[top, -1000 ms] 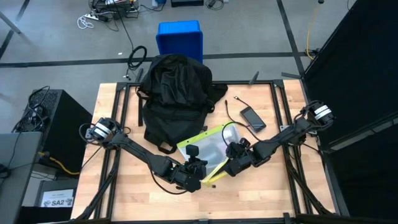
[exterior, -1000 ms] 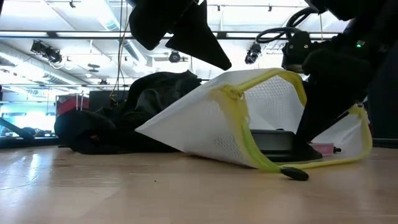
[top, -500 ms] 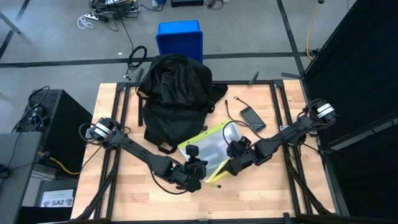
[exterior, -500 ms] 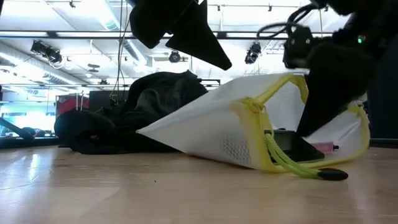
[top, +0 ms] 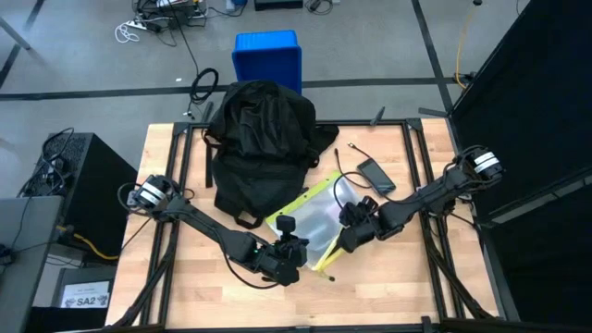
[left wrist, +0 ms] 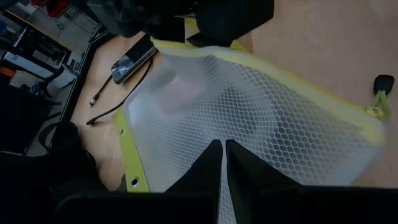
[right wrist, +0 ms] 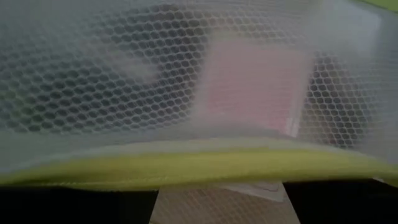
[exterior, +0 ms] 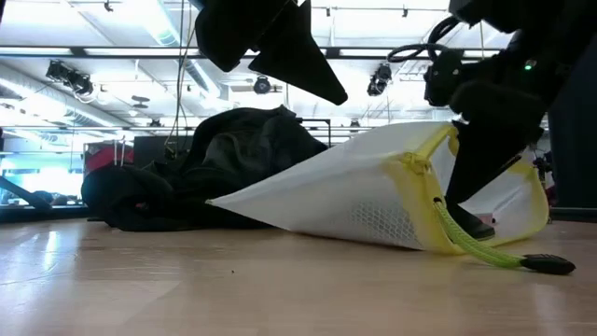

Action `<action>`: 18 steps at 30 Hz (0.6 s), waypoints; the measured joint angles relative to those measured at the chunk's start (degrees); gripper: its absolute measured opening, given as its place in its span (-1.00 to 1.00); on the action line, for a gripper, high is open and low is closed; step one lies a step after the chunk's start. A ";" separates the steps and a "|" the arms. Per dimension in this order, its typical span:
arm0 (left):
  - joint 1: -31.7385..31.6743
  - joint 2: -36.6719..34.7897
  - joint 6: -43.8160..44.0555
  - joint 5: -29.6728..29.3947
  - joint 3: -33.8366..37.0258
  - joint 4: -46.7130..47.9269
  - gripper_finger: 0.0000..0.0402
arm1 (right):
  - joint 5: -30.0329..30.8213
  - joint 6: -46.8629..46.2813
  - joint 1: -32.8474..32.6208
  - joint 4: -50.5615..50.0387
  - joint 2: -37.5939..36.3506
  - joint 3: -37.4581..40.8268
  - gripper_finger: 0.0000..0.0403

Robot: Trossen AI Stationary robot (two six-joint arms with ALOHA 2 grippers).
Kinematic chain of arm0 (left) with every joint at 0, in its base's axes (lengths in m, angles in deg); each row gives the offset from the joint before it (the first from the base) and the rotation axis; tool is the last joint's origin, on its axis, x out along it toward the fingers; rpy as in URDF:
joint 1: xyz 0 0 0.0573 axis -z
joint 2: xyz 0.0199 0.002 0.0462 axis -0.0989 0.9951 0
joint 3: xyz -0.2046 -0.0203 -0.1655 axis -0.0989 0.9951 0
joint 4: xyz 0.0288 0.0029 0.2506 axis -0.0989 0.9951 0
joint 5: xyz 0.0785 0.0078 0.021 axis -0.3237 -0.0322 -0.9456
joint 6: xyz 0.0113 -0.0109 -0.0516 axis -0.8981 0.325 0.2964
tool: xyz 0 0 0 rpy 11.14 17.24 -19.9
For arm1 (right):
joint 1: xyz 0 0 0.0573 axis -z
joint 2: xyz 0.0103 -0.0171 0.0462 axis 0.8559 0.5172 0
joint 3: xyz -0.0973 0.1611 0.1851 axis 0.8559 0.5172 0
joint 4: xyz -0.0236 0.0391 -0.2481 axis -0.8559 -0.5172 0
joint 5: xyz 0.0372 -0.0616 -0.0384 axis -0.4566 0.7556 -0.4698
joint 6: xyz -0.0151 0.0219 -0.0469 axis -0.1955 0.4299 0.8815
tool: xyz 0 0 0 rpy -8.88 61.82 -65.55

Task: Unpack backpack
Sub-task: Remove the playing cards from the yellow zipper pouch

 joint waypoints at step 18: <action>0.02 0.00 0.09 1.52 0.00 -0.11 -1.00 | -0.76 -1.30 3.75 5.65 -0.04 6.88 0.82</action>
